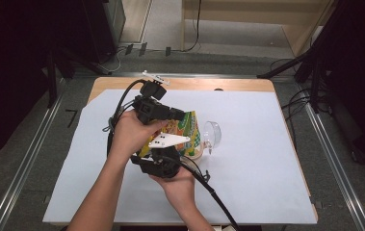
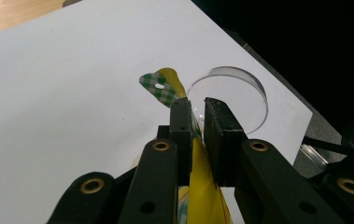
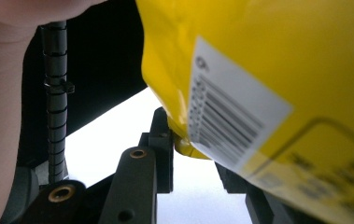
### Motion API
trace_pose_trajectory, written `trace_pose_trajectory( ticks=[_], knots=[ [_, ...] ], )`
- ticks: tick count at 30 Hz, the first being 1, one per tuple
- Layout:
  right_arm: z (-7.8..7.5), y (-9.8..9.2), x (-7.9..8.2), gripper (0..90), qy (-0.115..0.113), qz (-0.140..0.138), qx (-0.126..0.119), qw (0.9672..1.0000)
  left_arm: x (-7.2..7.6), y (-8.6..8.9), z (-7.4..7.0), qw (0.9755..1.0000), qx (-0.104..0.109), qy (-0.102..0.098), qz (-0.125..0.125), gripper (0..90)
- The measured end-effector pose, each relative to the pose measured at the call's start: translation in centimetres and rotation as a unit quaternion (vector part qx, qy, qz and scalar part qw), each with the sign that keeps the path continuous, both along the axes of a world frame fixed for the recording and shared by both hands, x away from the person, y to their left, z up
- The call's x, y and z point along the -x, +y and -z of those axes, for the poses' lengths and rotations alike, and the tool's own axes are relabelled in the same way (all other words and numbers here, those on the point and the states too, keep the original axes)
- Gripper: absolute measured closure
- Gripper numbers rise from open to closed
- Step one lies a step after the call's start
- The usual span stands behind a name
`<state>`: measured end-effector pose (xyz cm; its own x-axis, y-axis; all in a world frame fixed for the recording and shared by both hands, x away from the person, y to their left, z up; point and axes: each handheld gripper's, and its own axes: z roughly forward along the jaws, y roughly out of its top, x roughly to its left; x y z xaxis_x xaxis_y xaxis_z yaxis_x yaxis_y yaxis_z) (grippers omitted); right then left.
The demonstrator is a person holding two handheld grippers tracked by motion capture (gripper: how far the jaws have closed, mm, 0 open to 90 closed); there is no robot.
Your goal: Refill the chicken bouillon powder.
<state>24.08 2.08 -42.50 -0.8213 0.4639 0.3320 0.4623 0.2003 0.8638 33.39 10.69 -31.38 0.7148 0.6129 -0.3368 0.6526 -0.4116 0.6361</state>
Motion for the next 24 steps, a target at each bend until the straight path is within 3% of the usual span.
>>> trace_pose_trajectory(
  ticks=[16, 24],
  knots=[
    [-0.24, -0.03, 0.14, 72.2, -0.001, 0.000, 0.002, 1.0000, 0.10, -0.02, -0.17, 1.0000, -0.001, 0.000, 0.002, 82.2],
    [-0.46, 0.07, 0.37, 72.5, -0.003, -0.002, 0.004, 1.0000, 0.15, 0.20, -0.31, 0.9999, 0.003, 0.009, 0.005, 82.0]
  ],
)
